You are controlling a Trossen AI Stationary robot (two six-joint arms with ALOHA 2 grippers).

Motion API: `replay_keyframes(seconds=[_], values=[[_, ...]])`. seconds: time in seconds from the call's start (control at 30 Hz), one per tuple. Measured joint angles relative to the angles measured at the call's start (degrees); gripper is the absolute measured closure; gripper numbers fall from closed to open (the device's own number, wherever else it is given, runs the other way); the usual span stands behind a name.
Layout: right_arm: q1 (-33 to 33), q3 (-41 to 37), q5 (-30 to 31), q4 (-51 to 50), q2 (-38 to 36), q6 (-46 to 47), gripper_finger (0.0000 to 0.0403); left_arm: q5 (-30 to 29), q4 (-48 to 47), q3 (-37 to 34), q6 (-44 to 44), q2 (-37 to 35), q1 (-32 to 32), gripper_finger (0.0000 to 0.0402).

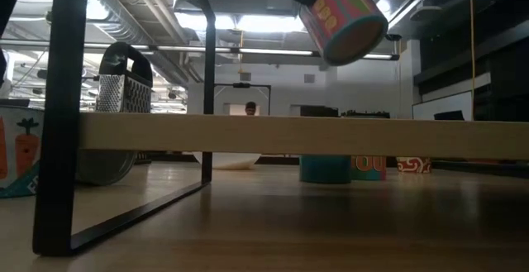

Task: Pick and place cans onto a shelf
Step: Put the canned corn on the shelf

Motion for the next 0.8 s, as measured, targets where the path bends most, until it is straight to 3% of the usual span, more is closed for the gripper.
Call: replay_keyframes(seconds=[0.17,0.4,0.8], values=[[-1.8,4.1,-7.1,-1.4,6.1,-3.7,0.0186,0.0,0.0,0.0,0.0,0.0,0.0,0.0388],[-3.2,5.7,-12.5,-1.8,11.0,-6.7,0.0186,-0.4,-0.1,0.0,0.0,0.0,0.0,0.0388],[-3.5,5.7,-13.0,-2.2,14.8,-9.7,0.0186,-2.4,0.6,0.0,-0.2,0.0,0.0,0.0388]])
